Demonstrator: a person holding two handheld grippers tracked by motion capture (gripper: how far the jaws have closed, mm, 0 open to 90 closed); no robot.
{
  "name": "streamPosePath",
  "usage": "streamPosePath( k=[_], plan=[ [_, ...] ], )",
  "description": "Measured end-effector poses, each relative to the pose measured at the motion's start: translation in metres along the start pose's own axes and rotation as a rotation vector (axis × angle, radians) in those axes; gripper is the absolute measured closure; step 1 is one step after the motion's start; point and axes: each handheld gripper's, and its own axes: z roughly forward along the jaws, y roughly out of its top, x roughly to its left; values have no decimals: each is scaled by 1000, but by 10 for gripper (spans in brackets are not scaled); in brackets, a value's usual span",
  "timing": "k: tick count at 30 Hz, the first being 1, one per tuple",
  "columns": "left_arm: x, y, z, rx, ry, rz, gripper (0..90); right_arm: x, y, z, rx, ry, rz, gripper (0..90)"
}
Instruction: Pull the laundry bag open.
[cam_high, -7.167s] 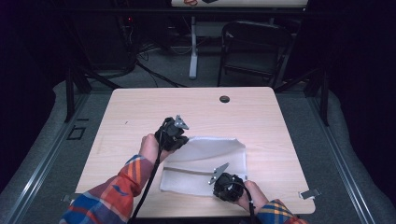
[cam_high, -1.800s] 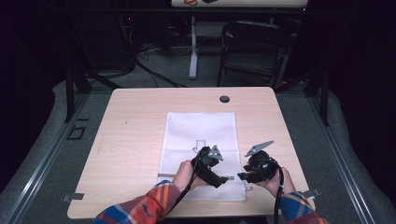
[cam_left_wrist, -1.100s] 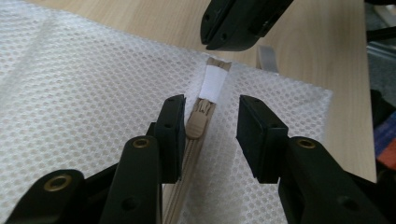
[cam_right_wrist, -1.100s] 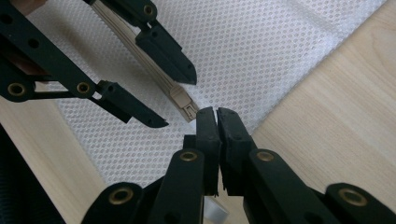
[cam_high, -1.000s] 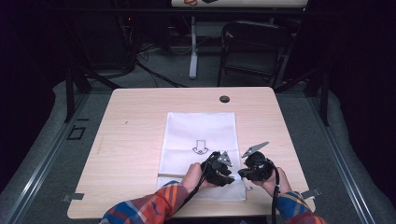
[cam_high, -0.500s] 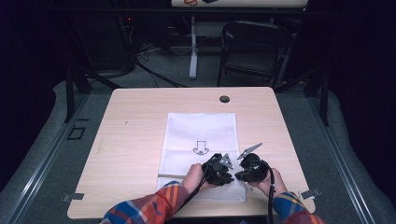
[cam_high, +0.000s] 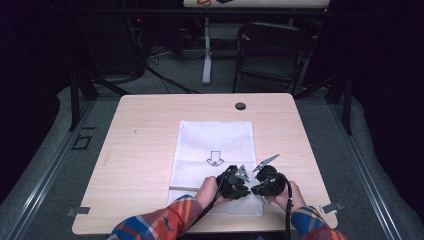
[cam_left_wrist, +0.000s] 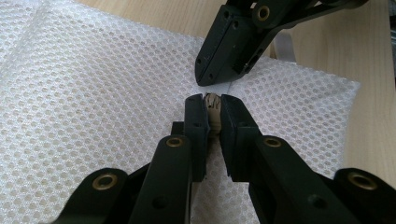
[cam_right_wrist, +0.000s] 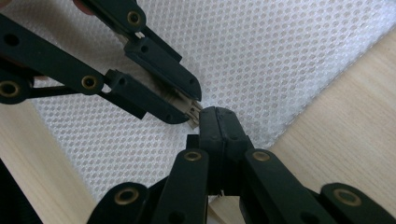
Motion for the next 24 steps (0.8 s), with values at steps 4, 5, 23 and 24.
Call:
streamPosePath(
  k=[4, 5, 23, 24],
  plan=[
    [-1, 1, -1, 10, 8, 6, 813, 3, -2, 3, -26, 6, 40, 900],
    [-1, 1, -1, 10, 9, 7, 813, 2, -2, 3, -16, -2, 24, 900],
    [-3, 0, -2, 4, 15, 48, 815, -2, -6, 2, -25, 13, 69, 900],
    [-3, 0, -2, 5, 15, 49, 815, -2, -6, 2, -31, 12, 67, 900]
  ],
)
